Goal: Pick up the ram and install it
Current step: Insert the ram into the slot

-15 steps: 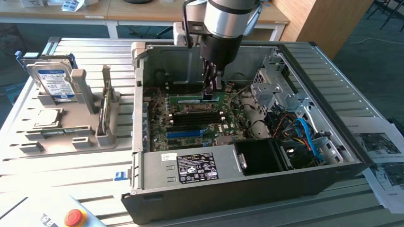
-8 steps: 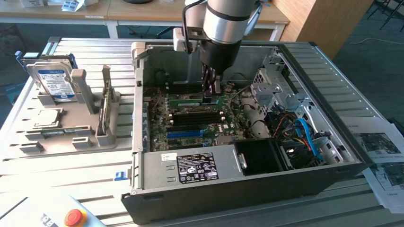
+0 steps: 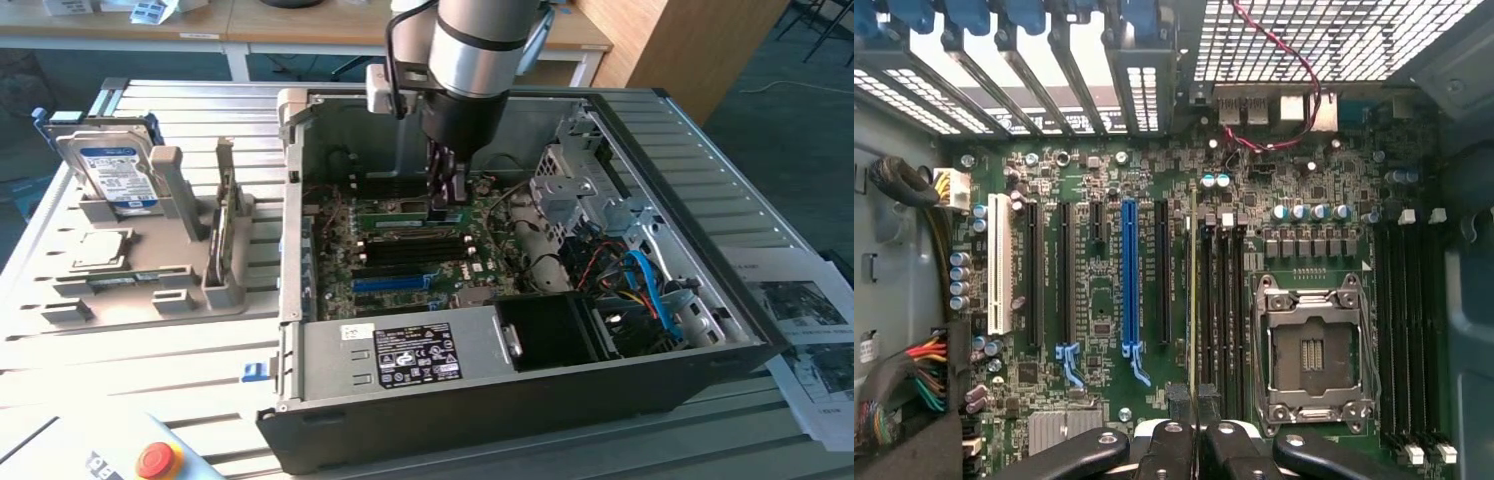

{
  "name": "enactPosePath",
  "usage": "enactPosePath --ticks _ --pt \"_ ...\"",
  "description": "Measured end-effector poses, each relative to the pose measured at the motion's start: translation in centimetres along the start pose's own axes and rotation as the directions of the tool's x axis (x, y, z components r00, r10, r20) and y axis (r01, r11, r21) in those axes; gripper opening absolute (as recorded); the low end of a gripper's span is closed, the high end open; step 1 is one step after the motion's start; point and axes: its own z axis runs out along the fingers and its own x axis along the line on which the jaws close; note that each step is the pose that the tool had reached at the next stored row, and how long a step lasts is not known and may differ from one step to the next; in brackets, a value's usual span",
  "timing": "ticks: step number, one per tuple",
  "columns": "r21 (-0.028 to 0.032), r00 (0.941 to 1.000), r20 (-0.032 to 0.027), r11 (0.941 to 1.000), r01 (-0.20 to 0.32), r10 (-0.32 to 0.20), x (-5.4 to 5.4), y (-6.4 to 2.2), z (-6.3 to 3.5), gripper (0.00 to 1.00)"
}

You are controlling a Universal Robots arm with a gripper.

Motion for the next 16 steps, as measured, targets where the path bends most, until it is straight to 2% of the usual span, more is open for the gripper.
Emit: enactPosePath --ticks 9,13,16 --pt "-0.0001 1.0000 -0.0002 1.0000 0.007 -0.007 -0.04 -0.83 -0.01 0.12" --pt "-0.0001 1.0000 -0.0003 1.0000 0.007 -0.007 -0.04 -0.84 -0.01 0.12" --pt "0.0000 1.0000 -0.0002 1.0000 0.008 -0.008 -0.04 -0.86 0.36 0.12"
